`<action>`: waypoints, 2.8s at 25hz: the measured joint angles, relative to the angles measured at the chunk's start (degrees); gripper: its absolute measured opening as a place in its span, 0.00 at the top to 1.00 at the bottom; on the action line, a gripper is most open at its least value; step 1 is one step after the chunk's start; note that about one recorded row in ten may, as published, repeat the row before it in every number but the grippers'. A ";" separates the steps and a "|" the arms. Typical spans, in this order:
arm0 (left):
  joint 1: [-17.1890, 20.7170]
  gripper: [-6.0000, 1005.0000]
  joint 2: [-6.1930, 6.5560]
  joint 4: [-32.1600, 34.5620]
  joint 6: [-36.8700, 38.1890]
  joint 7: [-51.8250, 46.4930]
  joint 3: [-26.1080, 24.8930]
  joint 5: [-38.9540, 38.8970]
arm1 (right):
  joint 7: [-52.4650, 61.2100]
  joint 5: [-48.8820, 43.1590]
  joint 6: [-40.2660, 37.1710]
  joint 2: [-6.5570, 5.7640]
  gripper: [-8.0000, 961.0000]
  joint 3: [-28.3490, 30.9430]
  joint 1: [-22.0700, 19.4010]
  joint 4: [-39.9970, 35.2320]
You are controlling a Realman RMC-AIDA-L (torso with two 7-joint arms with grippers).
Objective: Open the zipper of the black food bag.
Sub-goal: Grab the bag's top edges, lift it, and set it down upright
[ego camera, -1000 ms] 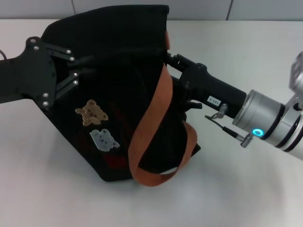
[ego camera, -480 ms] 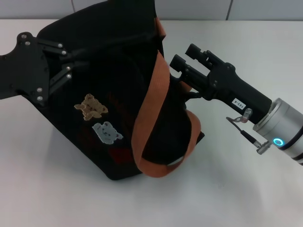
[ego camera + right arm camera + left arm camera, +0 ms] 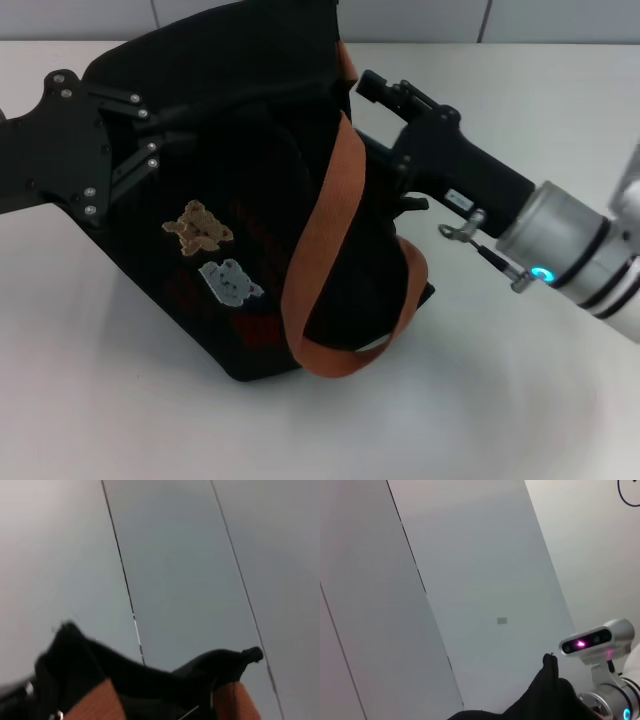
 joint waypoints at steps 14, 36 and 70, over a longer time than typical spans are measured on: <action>-0.72 0.92 0.03 -1.57 -0.95 0.82 0.00 0.45 | -14.99 -0.23 -8.63 -0.01 0.23 1.01 -1.34 5.58; -0.90 0.92 0.09 -3.50 -1.07 2.26 -0.01 0.54 | -14.86 -2.81 -0.22 -0.01 0.24 3.67 -2.41 6.28; -1.98 0.92 0.16 -5.98 -2.24 3.81 -0.65 -0.05 | -17.55 -10.39 10.49 -0.01 0.24 17.08 -6.33 11.53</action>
